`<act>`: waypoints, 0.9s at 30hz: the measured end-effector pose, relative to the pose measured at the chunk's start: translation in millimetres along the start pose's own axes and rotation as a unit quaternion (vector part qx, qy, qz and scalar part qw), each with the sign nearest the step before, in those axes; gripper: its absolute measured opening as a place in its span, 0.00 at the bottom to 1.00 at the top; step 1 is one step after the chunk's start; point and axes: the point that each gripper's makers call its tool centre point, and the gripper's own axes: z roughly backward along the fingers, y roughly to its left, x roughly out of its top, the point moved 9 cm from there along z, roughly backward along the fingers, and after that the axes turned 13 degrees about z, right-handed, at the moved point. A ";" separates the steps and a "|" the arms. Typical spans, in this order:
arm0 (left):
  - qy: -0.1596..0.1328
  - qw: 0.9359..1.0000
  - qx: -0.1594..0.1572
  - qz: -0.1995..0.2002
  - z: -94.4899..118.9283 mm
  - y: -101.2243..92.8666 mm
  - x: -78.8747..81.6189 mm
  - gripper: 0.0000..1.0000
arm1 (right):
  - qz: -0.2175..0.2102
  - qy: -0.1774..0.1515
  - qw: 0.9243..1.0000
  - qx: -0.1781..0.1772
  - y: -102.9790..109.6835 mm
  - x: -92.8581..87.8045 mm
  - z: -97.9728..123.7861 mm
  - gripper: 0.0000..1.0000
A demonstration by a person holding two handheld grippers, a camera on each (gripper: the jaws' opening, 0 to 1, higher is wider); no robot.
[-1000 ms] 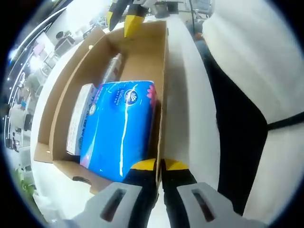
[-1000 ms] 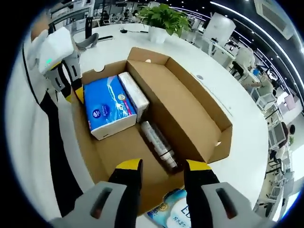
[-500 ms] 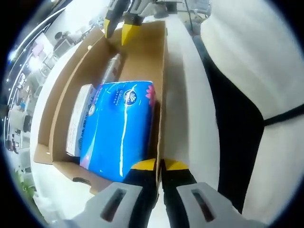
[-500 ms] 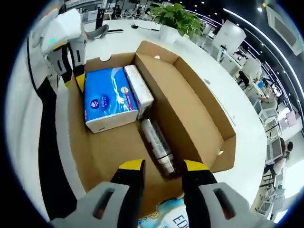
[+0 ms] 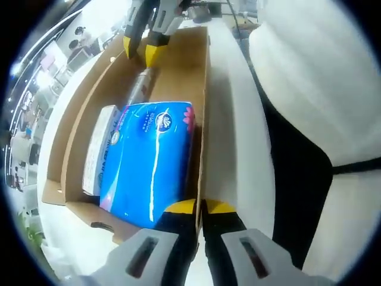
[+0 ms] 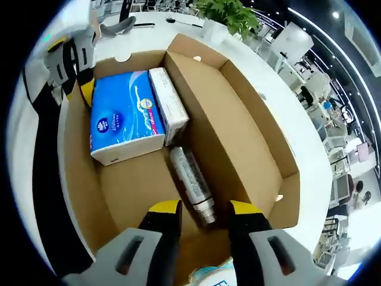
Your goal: Operate the shoe box by opening the lid, removing the specified soft item, and placing it in the target area until the item is outside and the box remains undamaged.
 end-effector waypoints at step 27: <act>0.001 1.000 0.003 0.004 -0.9 -0.3 0.1 0.03 | 0.077 0.031 0.995 0.051 7.3 -5.5 -21.4 0.36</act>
